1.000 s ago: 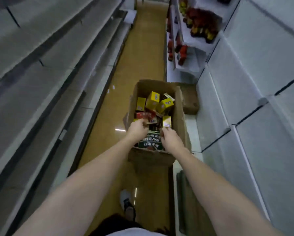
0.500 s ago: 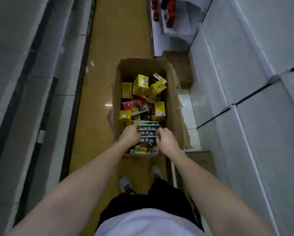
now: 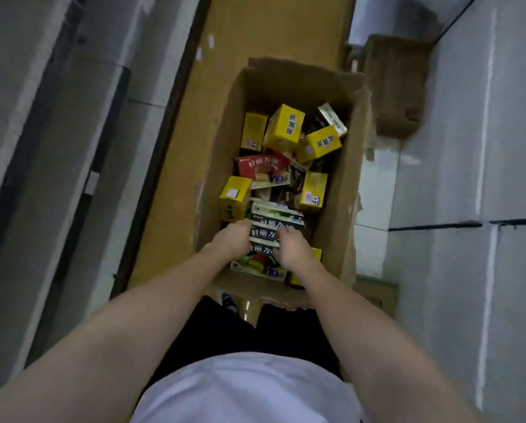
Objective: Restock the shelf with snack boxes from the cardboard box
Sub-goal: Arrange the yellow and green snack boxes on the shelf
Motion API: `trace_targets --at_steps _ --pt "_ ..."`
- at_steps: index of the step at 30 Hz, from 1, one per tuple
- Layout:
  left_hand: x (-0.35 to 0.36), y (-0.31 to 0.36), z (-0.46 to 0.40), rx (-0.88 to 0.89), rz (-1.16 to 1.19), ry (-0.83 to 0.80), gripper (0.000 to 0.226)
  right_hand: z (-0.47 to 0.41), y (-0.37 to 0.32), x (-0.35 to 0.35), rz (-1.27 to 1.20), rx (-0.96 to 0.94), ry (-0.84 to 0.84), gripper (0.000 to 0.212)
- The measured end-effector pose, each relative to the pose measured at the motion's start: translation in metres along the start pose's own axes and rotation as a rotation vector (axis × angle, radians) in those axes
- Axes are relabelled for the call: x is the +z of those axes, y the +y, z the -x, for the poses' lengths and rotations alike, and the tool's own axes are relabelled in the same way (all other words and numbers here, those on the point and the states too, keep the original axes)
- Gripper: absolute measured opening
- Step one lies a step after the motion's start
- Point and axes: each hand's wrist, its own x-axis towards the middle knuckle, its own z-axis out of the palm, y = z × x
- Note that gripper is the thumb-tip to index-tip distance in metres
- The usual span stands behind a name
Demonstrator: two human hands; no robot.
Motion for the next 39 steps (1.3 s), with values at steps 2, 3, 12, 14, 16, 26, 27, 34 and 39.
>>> trace_targets --at_steps 2,3,12,14,16,26,27,34,39 --pt "0.005 0.001 -0.013 0.008 -0.06 -0.022 0.033 -0.015 0.002 0.0 0.025 0.006 -0.039 0.048" --pt "0.008 0.001 -0.019 0.02 -0.096 -0.026 0.037 -0.022 0.002 0.001 0.041 0.005 -0.053 0.05" --pt "0.028 0.007 -0.059 -0.022 -0.235 -0.133 0.071 -0.056 0.015 0.011 0.174 -0.024 -0.176 0.079" --pt "0.03 0.005 -0.061 -0.037 -0.259 -0.152 0.079 -0.059 0.019 0.012 0.178 -0.012 -0.184 0.084" --pt "0.032 0.004 -0.06 -0.052 -0.316 -0.145 0.084 -0.06 0.022 0.012 0.193 -0.012 -0.19 0.083" --pt "0.033 0.012 -0.056 -0.042 -0.641 -0.055 0.059 -0.055 0.019 0.018 0.164 -0.052 -0.282 0.097" --pt "0.033 0.011 -0.053 -0.031 -0.651 -0.06 0.061 -0.054 0.017 0.017 0.162 -0.058 -0.301 0.097" --pt "0.025 -0.003 -0.029 -0.041 -0.444 -0.09 0.067 -0.043 0.004 0.008 0.241 -0.143 -0.327 0.092" --pt "0.007 -0.004 -0.005 -0.055 -0.305 0.023 0.061 -0.037 -0.011 -0.017 0.278 -0.169 -0.252 0.091"
